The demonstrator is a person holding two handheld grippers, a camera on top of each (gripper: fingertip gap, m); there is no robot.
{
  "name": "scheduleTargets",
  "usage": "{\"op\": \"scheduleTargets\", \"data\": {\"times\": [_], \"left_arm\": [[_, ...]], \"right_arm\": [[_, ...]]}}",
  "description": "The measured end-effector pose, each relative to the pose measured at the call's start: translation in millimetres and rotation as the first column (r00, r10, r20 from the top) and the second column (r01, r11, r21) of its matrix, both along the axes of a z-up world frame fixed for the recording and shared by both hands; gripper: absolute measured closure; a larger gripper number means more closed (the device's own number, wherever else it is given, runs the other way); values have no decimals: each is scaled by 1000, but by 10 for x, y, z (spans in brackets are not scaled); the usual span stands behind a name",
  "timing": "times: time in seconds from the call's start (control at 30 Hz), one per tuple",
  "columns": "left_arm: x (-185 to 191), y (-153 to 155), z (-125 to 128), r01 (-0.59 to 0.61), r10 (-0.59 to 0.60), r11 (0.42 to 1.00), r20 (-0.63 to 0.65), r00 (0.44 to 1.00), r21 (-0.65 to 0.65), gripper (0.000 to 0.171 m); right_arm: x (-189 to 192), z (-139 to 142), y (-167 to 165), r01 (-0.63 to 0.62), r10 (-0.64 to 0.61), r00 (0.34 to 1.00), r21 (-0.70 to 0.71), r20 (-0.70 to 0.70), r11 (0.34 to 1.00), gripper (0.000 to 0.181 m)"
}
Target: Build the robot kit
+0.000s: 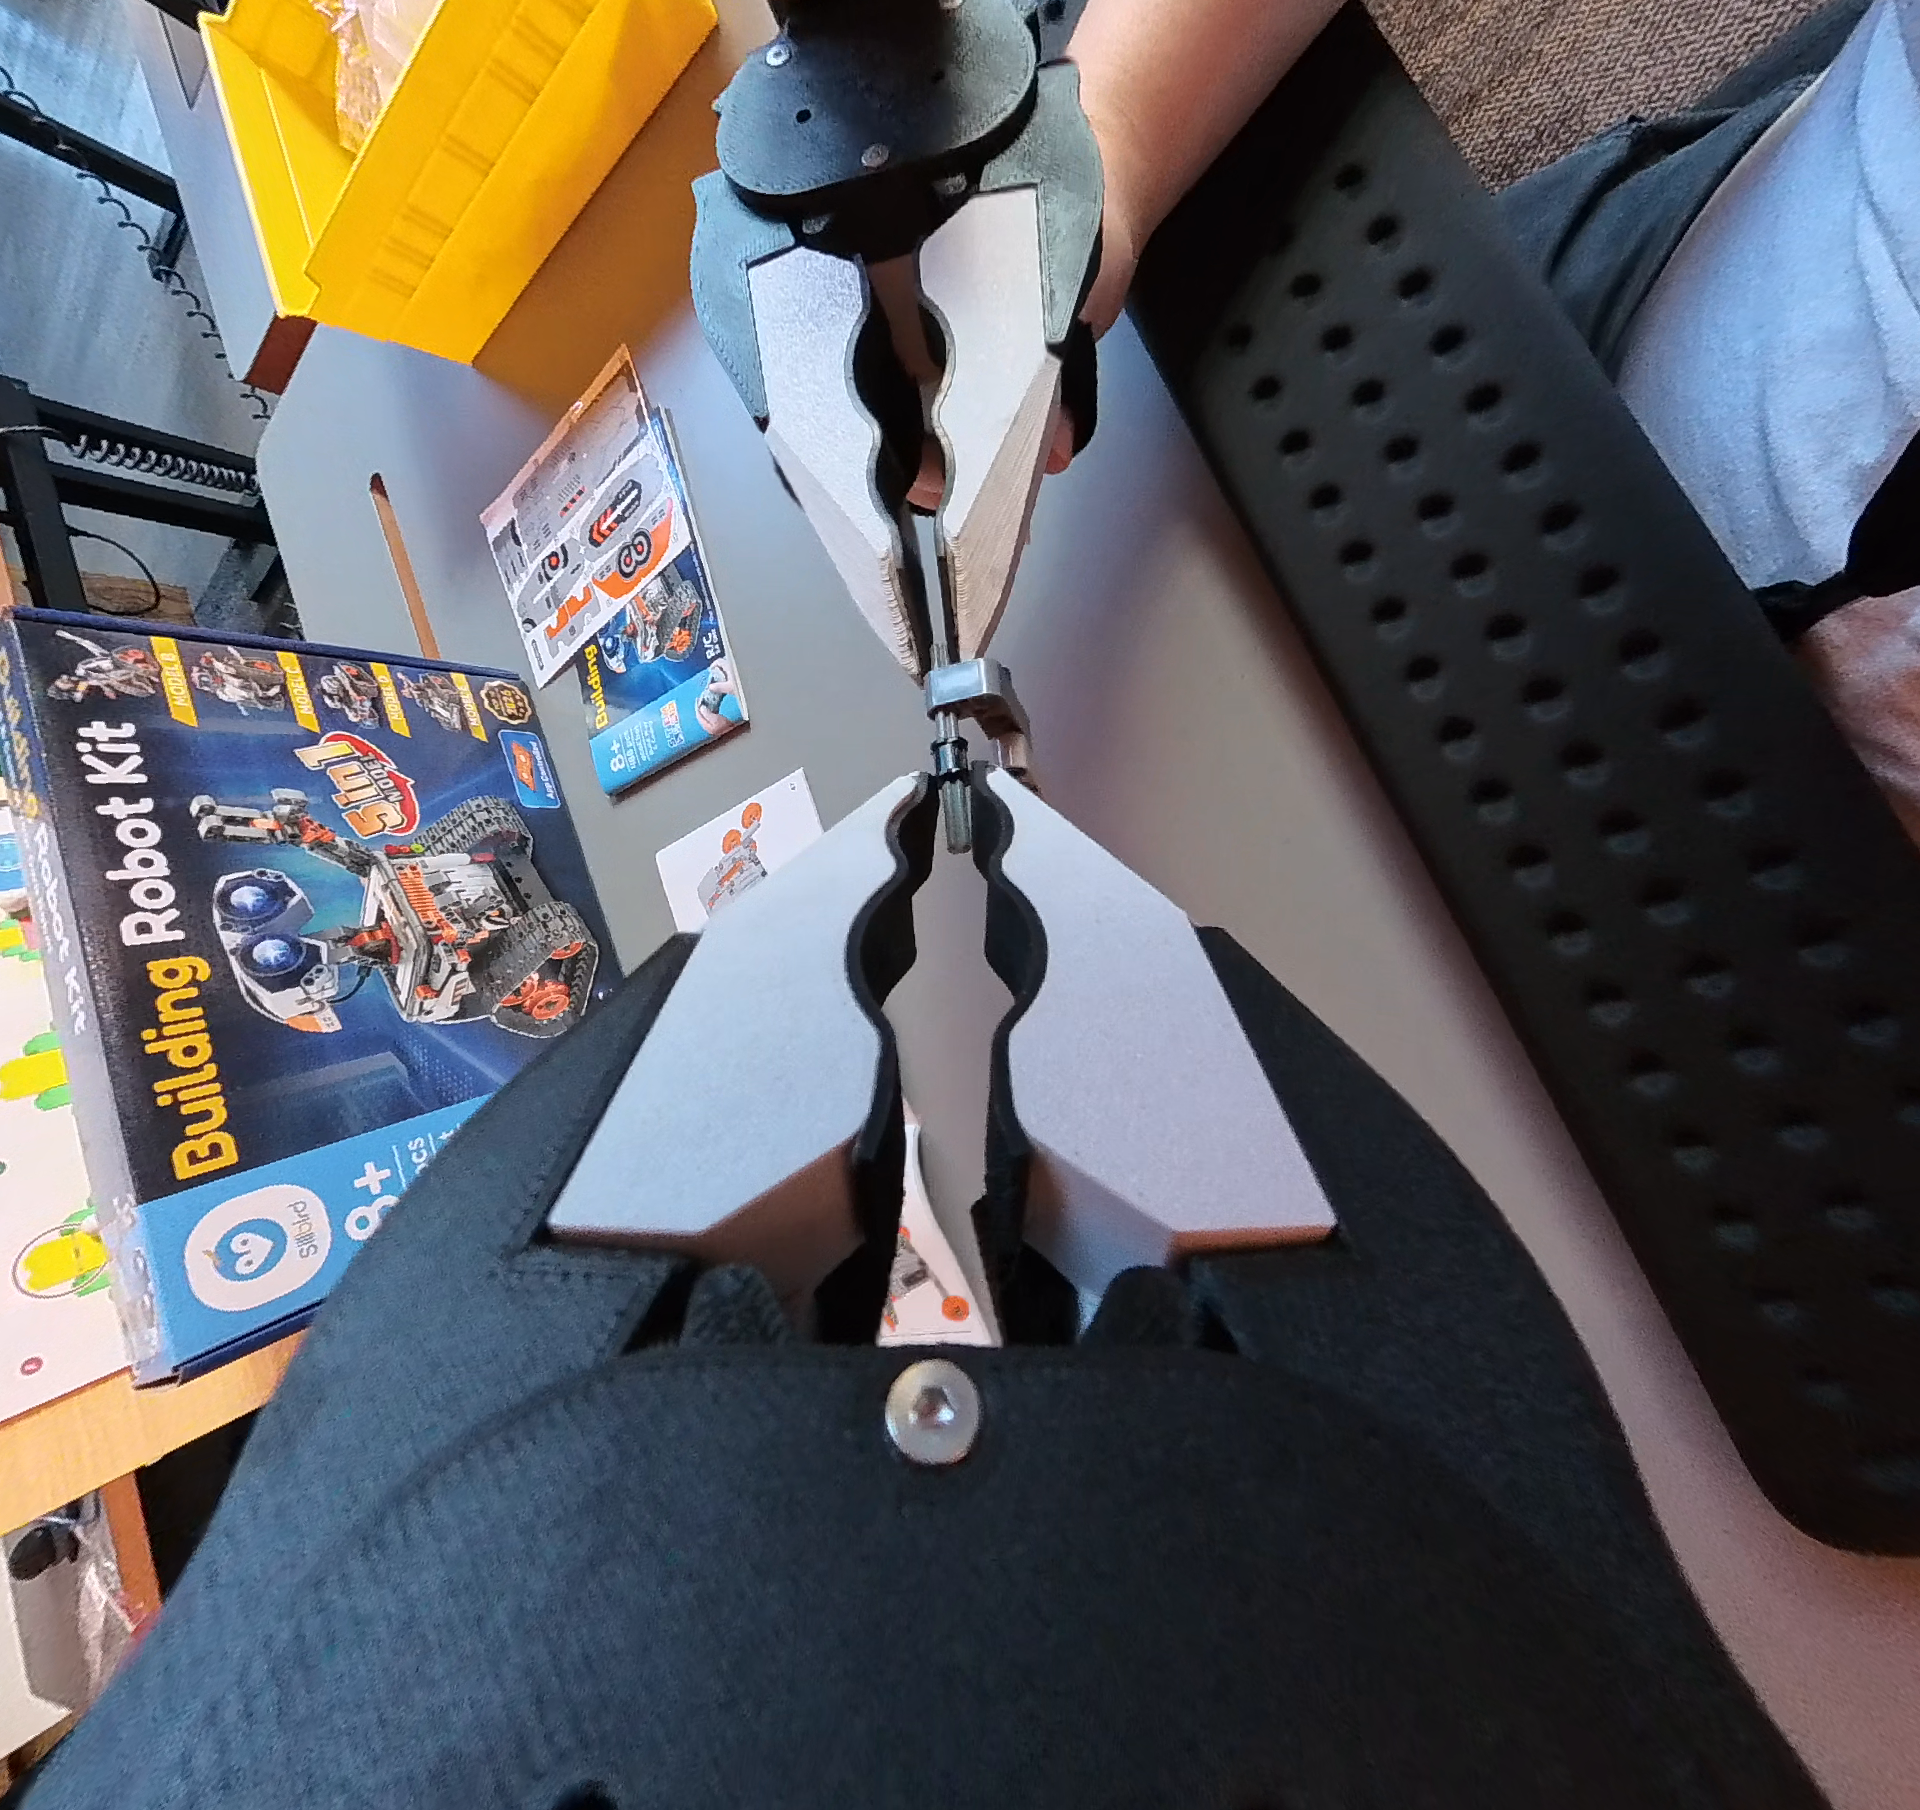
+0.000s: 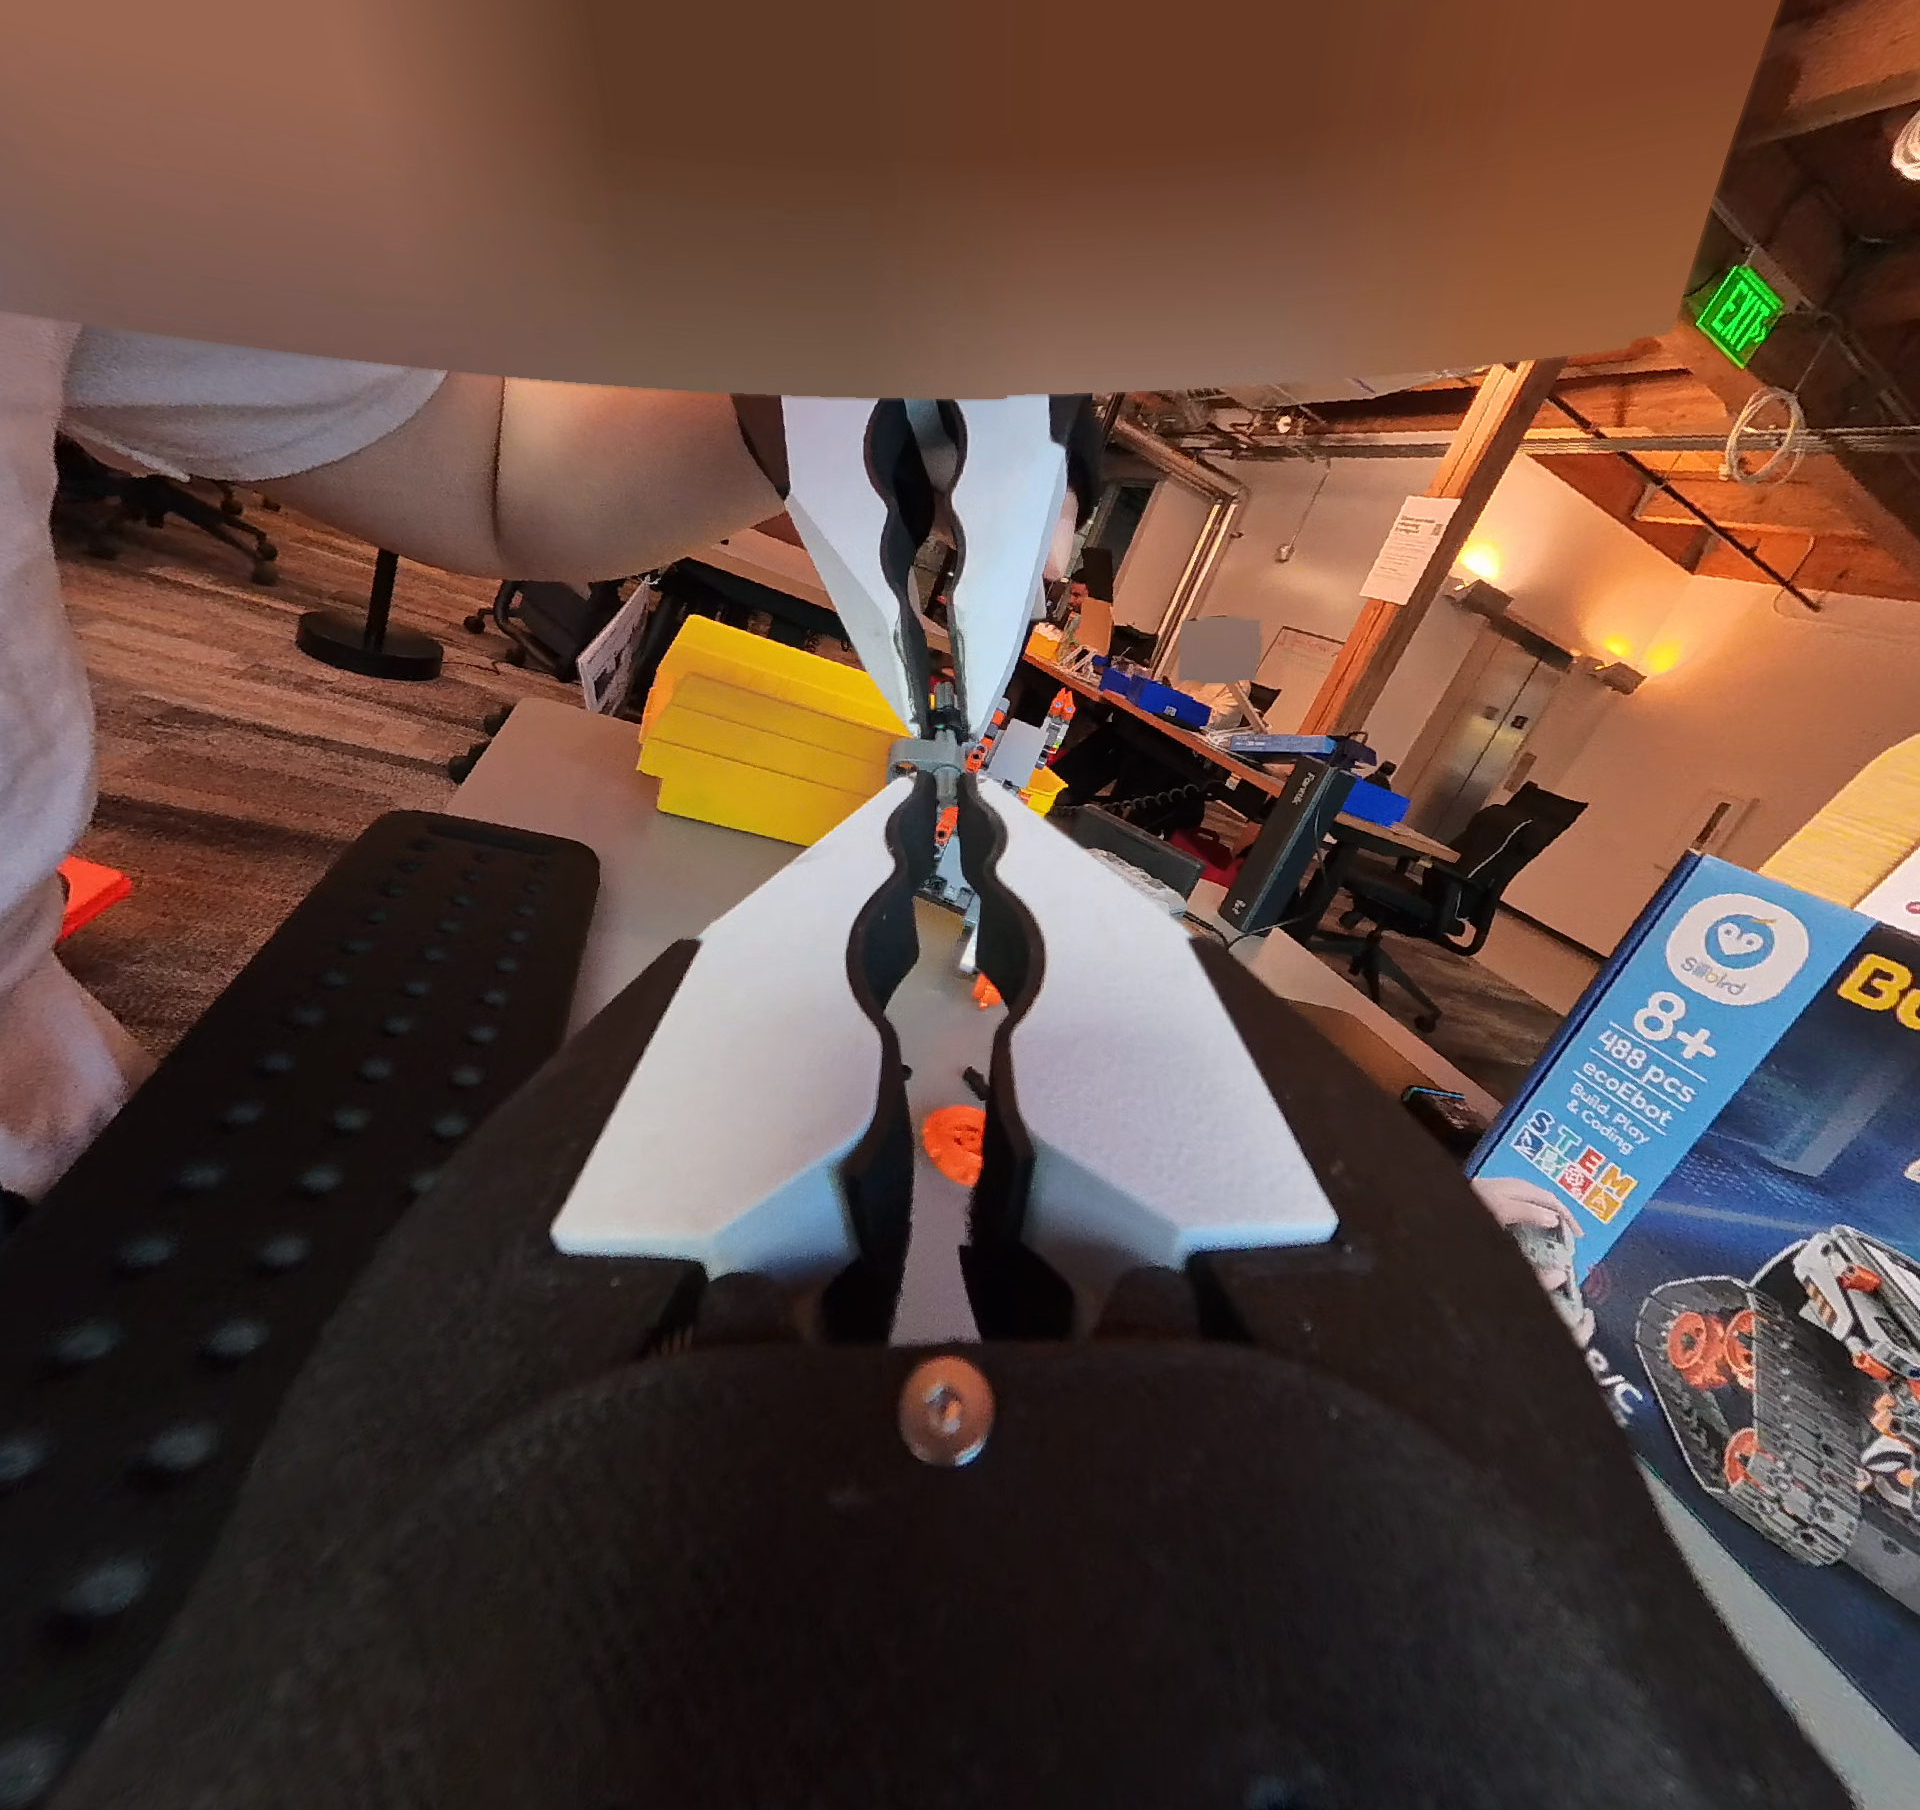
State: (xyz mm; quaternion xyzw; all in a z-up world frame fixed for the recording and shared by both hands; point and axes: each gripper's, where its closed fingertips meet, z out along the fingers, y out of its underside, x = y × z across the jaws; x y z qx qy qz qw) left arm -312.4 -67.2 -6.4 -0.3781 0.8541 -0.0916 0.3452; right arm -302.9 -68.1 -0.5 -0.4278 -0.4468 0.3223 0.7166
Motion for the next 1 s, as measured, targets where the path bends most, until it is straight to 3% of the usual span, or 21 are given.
{"op": "scheduleTargets", "data": {"times": [0.3, 0.53, 1.0], "left_arm": [[58, 31, 125, -11, 8, 999, 75, 997, 45, 163], [84, 31, 69, -2, -4, 994, 49, 999, 111, 167], [86, 17, 39, -28, 24, 998, 50, 998, 62, 168]], "right_arm": [[73, 75, 12, 20, -19, 999, 17, -42, 1000, 178], [75, 73, 7, 19, -18, 999, 19, -42, 1000, 178], [64, 24, 3, -23, 22, 999, -52, -32, 998, 178]]}}
